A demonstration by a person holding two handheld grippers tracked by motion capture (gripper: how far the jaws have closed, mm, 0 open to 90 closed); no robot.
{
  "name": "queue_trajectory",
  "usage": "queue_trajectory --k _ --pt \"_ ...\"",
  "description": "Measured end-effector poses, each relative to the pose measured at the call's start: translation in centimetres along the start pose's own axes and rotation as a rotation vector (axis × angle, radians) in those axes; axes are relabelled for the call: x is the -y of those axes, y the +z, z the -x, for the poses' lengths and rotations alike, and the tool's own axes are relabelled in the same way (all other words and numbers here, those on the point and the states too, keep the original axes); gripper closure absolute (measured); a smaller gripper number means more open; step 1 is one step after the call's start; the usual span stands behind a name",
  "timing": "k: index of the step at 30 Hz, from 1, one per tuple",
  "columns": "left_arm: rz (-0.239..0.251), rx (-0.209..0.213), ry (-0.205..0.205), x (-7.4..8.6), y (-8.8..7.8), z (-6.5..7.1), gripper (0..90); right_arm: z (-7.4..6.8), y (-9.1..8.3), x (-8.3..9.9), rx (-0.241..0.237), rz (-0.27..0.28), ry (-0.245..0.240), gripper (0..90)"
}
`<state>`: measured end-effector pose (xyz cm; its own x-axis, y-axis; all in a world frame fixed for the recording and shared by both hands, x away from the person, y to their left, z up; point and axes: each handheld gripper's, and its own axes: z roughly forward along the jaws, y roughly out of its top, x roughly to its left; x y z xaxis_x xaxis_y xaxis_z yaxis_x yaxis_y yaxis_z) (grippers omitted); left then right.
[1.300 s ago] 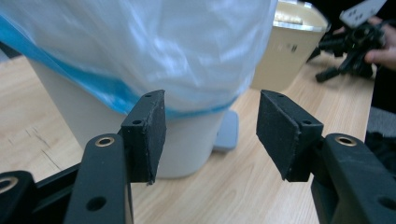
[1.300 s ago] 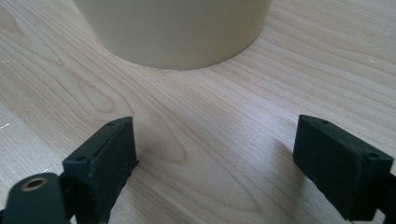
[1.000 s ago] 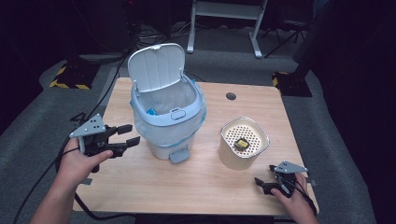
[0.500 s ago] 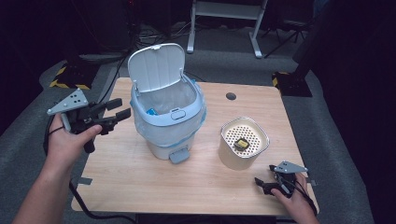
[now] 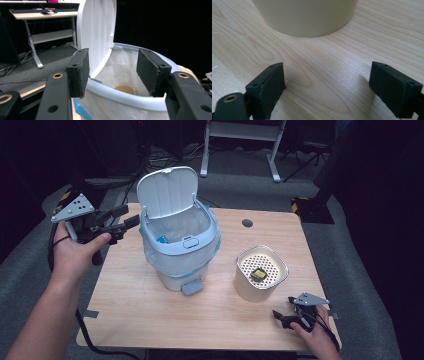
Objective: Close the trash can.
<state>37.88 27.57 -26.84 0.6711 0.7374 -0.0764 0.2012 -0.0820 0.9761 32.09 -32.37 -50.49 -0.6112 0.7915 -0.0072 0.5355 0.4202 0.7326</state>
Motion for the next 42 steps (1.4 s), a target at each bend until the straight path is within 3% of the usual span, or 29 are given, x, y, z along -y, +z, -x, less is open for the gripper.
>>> queue_trajectory --k 7,12,20,29,36,39,42 --pt "0.007 -0.023 -0.008 -0.5 0.6 -0.4 44.5 0.0 0.0 0.0 0.0 0.0 0.0 13.1" --pt "0.004 -0.064 -0.003 -0.9 1.3 -1.2 44.4 0.0 0.0 0.0 0.0 0.0 0.0 13.1" --pt "0.022 -0.081 -0.012 -1.6 2.9 -2.2 43.6 0.0 0.0 0.0 0.0 0.0 0.0 13.2" --pt "0.035 -0.056 -0.023 -2.4 4.5 -2.1 45.7 0.0 0.0 0.0 0.0 0.0 0.0 13.2" --pt "0.05 -0.019 -0.031 -2.8 4.7 -1.7 47.3 0.0 0.0 0.0 0.0 0.0 0.0 13.2" --pt "0.035 -0.026 -0.016 -2.9 4.6 -1.2 46.4 0.0 0.0 0.0 0.0 0.0 0.0 13.2" --pt "0.017 -0.006 -0.017 -3.0 4.2 -0.5 47.9 0.0 0.0 0.0 0.0 0.0 0.0 13.1"
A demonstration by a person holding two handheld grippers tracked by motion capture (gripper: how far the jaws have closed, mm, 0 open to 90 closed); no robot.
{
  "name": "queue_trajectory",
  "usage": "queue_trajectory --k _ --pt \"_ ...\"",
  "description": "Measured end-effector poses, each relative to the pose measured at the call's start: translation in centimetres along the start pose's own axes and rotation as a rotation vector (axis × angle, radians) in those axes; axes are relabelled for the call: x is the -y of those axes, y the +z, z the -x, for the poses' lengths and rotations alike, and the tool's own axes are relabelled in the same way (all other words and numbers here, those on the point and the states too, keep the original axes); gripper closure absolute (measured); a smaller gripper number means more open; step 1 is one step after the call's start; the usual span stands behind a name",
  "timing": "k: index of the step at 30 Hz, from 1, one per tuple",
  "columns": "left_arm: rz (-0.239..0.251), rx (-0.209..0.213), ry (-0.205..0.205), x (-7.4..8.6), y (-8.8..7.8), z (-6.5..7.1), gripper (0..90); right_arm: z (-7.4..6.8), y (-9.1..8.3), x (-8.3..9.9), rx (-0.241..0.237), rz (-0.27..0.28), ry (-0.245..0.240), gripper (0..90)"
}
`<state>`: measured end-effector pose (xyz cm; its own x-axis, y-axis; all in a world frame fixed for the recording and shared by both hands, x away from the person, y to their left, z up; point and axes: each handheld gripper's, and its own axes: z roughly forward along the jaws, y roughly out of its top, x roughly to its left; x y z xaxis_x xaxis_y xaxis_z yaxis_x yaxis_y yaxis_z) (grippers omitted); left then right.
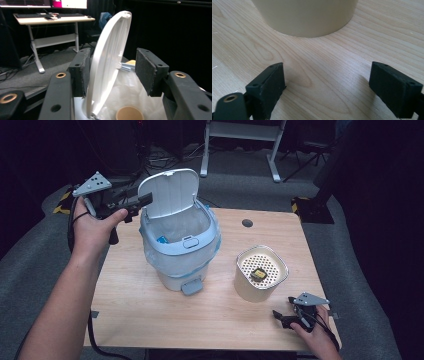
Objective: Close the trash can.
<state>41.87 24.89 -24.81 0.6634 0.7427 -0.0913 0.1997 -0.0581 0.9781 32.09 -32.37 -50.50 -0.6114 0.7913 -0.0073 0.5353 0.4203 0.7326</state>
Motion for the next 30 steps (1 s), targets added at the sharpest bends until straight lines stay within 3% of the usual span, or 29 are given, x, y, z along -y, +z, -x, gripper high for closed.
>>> queue_trajectory --k 8,14,24,30 --pt "-0.057 0.05 0.049 1.0 -0.8 2.8 45.7 0.0 0.0 0.0 0.001 0.0 0.0 13.1" --pt "-0.09 0.098 0.055 2.2 -0.5 4.3 45.2 0.0 0.0 0.0 0.001 0.0 0.0 13.1" --pt "-0.133 0.156 0.047 3.4 1.4 6.1 46.7 0.0 0.0 0.0 0.001 0.0 0.0 13.1" --pt "-0.167 0.188 0.018 3.7 2.9 6.5 55.0 0.0 0.0 0.0 0.001 0.0 0.0 13.1"
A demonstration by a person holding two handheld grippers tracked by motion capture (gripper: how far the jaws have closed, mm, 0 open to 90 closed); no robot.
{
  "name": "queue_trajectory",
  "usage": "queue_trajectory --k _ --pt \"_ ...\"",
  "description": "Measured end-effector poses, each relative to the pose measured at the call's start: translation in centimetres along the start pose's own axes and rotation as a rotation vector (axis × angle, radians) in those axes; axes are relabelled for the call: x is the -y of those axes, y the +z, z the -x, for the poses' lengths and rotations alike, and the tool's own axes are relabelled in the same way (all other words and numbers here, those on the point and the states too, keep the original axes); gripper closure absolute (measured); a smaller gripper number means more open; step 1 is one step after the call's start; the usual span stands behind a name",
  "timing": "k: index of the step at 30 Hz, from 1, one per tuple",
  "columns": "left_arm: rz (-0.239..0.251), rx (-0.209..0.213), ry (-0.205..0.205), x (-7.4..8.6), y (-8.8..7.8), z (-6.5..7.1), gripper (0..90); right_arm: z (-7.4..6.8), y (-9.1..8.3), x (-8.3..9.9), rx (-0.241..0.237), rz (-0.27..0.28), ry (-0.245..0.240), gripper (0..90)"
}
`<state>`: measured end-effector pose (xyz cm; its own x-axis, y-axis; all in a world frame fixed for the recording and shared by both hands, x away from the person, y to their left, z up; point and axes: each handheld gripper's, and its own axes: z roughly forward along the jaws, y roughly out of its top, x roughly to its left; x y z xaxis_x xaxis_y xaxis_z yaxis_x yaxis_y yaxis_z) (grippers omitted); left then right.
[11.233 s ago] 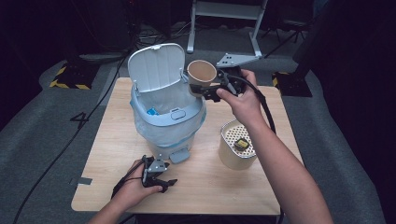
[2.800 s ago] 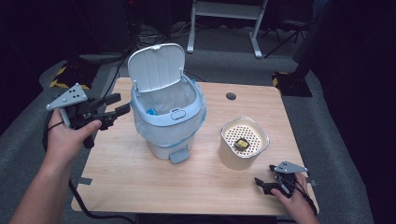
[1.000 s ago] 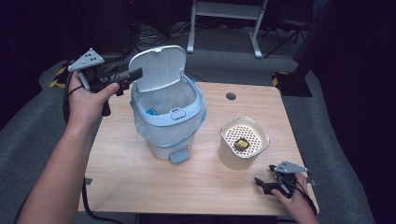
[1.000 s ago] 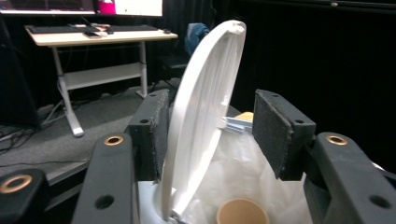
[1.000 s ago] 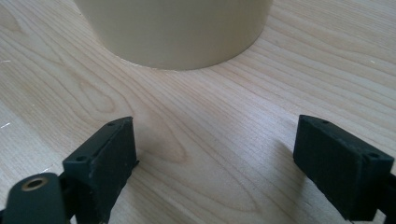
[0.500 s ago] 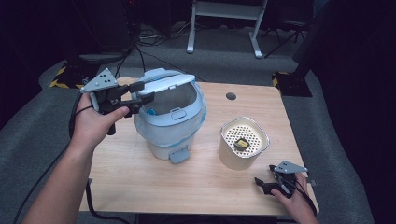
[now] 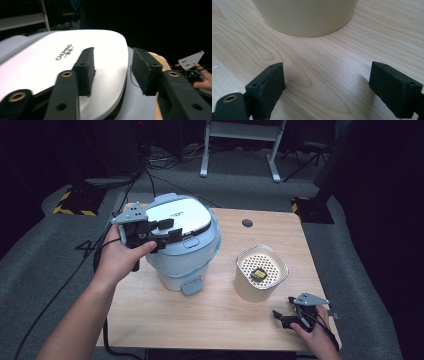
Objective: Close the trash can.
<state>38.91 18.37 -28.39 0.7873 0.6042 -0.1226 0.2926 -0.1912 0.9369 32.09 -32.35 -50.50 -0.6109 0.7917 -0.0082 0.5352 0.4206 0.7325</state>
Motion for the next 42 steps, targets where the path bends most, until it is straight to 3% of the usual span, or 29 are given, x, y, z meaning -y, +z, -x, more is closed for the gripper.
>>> queue_trajectory --k 5,17,24,29,36,42 --pt "-0.025 0.005 -0.016 0.0 1.4 0.1 62.9 0.0 0.0 0.0 0.0 0.0 0.0 13.1" --pt "-0.072 -0.102 0.078 -0.6 2.1 0.5 80.5 0.0 0.0 0.0 0.0 0.0 0.0 13.1" --pt "-0.112 -0.118 0.043 -1.2 2.2 0.3 89.4 0.0 0.0 0.0 0.0 0.0 0.0 13.1" --pt "-0.181 -0.126 0.024 -2.1 2.4 0.4 89.7 0.0 0.0 0.0 0.001 0.0 -0.001 13.1" --pt "-0.21 -0.14 0.021 -2.4 2.5 0.6 90.0 0.0 0.0 0.0 0.0 0.0 0.0 13.1" --pt "-0.252 -0.175 0.065 -2.9 2.8 1.2 90.0 0.0 0.0 0.0 0.0 0.0 0.0 13.1"
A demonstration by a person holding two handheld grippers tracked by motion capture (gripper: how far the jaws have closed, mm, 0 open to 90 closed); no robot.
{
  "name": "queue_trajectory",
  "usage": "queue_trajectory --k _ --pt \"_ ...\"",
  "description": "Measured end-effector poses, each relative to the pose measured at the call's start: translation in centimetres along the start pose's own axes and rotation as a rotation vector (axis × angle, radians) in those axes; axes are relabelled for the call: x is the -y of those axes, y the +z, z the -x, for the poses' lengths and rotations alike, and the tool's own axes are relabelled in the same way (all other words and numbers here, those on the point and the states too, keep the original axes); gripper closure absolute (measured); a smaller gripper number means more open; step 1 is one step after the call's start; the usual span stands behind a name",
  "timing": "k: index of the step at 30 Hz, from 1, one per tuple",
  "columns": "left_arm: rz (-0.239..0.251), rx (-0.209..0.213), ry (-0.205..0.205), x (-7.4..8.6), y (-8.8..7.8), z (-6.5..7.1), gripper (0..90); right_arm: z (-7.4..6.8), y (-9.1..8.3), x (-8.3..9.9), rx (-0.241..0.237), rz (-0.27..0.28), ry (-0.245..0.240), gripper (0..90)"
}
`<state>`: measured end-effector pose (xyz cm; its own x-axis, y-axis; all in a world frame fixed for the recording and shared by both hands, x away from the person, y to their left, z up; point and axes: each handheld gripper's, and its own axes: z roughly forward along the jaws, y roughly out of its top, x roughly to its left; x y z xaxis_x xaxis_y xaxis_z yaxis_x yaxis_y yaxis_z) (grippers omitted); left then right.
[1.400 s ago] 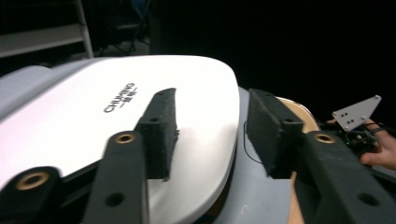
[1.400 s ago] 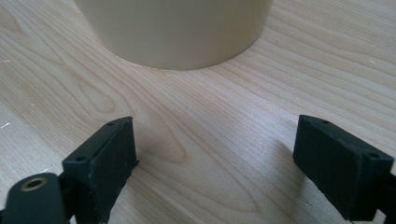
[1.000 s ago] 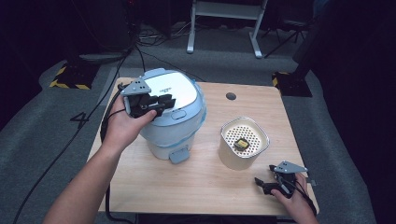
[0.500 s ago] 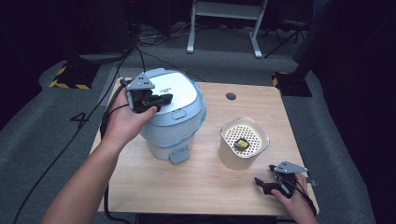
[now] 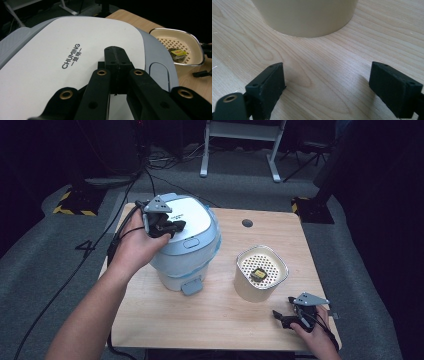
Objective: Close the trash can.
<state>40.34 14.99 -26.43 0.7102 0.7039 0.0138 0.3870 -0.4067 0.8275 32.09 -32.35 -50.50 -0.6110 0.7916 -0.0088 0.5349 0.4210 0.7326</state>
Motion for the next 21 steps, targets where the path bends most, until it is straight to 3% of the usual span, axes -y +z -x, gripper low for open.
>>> queue_trajectory --k 3,8,10,11,12,16,21 --pt "-0.027 -0.012 0.019 -0.1 0.2 0.2 90.0 0.0 0.0 0.0 0.0 0.0 -0.001 13.0" --pt "0.033 0.049 -0.043 0.5 0.3 -0.8 90.0 0.0 0.0 0.0 0.0 0.0 -0.001 13.0" --pt "0.073 0.07 -0.086 0.9 0.4 -1.2 87.8 0.0 0.0 0.0 0.0 0.0 -0.001 13.0" --pt "0.1 0.049 -0.098 1.1 0.4 -1.3 75.3 0.0 0.0 0.0 0.0 0.0 -0.001 13.0" --pt "0.115 0.033 -0.085 1.2 0.4 -1.4 61.9 0.0 0.0 0.0 0.0 0.0 -0.001 13.0" --pt "0.203 0.053 -0.083 1.7 0.1 -1.2 49.3 0.0 0.0 0.0 0.0 0.0 -0.001 13.0" --pt "0.234 0.071 -0.057 2.2 -0.9 -0.5 42.9 0.0 0.0 0.0 -0.002 0.0 -0.003 12.9"
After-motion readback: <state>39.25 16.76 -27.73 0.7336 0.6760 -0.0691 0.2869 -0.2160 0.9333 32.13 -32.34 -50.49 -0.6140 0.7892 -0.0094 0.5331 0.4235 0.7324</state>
